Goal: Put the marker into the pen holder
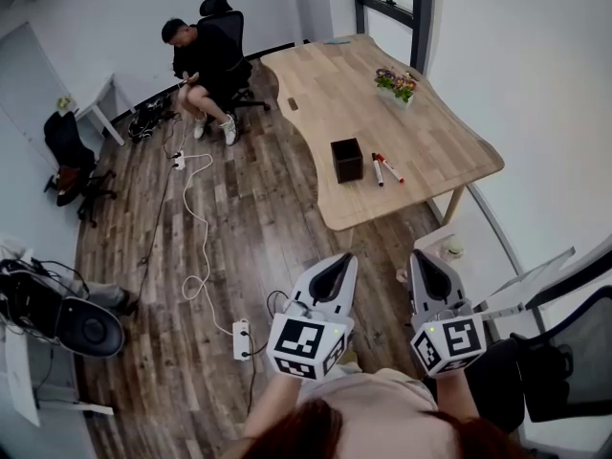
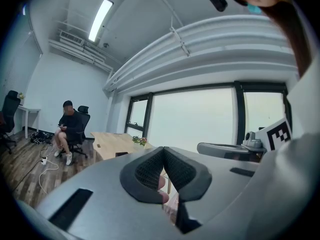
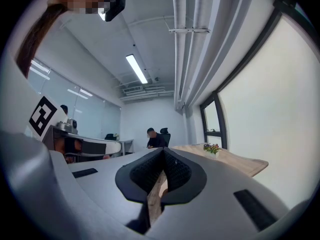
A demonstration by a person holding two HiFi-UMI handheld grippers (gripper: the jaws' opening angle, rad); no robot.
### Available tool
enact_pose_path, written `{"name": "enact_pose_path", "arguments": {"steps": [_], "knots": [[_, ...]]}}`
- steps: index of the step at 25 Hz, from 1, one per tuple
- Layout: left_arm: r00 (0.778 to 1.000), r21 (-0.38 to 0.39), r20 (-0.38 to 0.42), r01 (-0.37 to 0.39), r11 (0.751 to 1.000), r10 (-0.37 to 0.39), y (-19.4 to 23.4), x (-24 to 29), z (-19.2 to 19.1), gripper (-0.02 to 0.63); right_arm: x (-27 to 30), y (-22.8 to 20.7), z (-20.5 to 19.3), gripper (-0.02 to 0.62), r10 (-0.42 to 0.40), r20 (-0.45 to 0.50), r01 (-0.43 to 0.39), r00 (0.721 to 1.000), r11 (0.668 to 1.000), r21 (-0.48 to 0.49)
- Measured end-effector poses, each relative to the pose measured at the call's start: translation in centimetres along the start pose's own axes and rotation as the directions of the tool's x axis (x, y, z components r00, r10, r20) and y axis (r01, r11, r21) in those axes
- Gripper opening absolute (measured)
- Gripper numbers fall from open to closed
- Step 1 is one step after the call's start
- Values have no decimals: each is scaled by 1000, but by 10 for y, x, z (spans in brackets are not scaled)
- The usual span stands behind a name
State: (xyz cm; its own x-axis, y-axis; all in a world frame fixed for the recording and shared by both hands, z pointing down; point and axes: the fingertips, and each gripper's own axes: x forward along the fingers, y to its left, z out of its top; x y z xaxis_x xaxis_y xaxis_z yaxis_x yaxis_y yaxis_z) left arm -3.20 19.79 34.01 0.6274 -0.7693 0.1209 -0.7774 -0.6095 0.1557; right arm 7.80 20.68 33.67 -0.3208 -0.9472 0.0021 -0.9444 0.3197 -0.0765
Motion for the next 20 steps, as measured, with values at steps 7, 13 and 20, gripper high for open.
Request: {"name": "enact_pose_path", "arguments": {"steps": [7, 13, 20], "knots": [[1000, -2, -1, 8, 1000, -8, 21, 6, 1, 0, 22, 2, 0, 0, -31, -8, 31, 999, 999, -15], [1000, -14, 0, 10, 1000, -10, 28, 14, -3, 0, 35, 1, -8, 0, -42, -29, 41, 999, 998, -47], [999, -6, -8, 34, 999, -34, 32, 31, -2, 0, 51, -8, -9, 2, -68, -39, 64, 997, 995, -78]]}}
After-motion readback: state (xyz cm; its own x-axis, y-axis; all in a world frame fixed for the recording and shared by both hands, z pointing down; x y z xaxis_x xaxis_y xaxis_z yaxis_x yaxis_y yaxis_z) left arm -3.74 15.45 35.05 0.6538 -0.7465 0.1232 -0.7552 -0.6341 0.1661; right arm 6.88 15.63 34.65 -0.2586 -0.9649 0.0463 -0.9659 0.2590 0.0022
